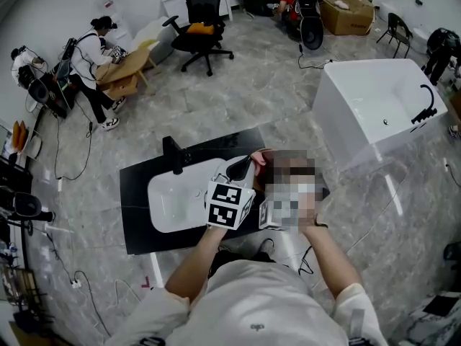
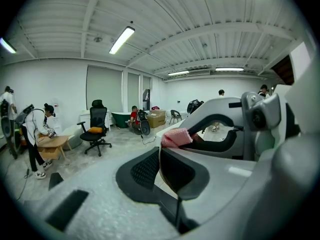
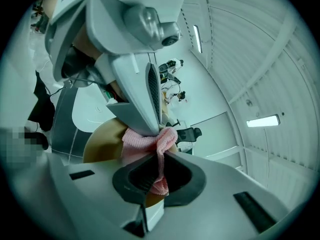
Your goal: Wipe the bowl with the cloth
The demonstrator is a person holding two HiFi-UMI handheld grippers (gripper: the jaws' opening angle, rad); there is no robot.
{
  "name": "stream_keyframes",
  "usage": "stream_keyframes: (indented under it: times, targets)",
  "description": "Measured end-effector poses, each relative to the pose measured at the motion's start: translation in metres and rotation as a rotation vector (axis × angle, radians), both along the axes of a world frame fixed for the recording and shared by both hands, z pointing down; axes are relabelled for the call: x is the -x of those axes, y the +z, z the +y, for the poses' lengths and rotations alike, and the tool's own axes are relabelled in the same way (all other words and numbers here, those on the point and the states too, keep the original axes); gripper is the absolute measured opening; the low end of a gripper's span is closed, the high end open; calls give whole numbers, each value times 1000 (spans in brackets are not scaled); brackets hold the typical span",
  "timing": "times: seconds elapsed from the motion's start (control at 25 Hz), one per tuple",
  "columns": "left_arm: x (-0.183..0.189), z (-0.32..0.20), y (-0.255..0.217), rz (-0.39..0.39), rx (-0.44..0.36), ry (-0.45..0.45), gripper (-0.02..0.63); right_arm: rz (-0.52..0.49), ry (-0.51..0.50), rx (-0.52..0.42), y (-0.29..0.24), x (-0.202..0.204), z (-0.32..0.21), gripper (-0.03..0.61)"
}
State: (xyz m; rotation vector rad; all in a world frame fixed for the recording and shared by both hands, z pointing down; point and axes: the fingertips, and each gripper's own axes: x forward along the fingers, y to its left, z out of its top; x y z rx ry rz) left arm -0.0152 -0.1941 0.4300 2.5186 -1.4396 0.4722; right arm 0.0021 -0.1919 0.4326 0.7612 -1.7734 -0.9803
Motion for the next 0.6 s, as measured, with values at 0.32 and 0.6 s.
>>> stream_keyframes:
  times: [0.32,0.6]
  targets:
    - [4,-2,5,-9,12,-6,25,-7,2,8,0,-2,-1,15]
    - [10,-7,9,-14,31,-31,25,-22,30,1,-3,-11,-3,15]
